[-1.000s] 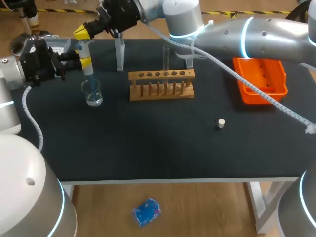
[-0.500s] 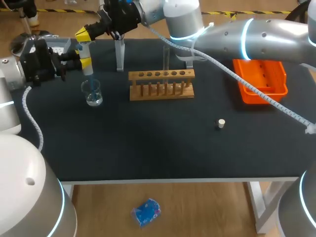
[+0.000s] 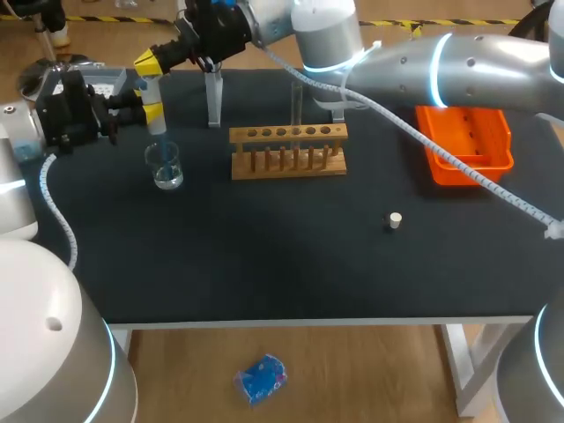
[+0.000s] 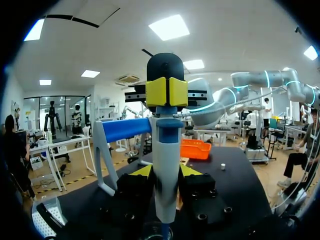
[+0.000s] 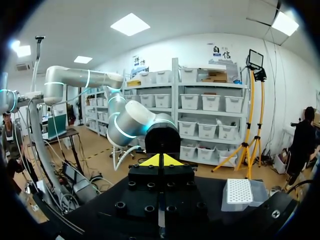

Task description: Invert the test tube, pick up the pipette, mount the tip to pipette, aspirate from beaker and dispense into the tube, eject the tip, return the pipette, and cap with the stopper.

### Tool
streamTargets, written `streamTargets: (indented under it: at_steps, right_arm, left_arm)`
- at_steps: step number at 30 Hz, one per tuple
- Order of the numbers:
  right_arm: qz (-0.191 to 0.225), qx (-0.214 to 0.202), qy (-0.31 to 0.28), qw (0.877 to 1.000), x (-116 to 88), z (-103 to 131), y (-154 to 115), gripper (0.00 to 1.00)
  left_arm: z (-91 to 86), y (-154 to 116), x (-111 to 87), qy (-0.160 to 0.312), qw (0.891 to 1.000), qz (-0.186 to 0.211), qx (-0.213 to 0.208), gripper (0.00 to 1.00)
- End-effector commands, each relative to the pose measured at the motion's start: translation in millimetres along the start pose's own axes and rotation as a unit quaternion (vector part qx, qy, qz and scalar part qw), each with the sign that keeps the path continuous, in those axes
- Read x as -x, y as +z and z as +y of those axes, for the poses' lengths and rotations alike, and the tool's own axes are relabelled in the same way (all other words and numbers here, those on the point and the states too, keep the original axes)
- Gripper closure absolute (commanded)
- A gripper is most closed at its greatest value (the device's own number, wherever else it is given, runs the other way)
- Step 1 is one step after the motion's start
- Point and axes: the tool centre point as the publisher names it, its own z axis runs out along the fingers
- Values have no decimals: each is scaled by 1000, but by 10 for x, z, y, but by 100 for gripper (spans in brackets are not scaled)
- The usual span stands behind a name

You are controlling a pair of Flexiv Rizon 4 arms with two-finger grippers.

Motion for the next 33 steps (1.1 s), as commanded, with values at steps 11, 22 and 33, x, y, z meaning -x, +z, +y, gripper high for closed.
streamTargets:
  at_steps: [11,22,33]
  right_arm:
    - [0,-6,-24,1000,60,175,-17,100]
    - [-2,-8,-41,999,63,316,-18,100]
    - [-5,-47,-51,998,-77,538,-228,0]
  left_arm:
    - [-42,-1,4,1,1000,0,-1,100]
    - [-42,-1,4,1,1000,0,-1,100]
    - [-42,-1,4,1,1000,0,-1,100]
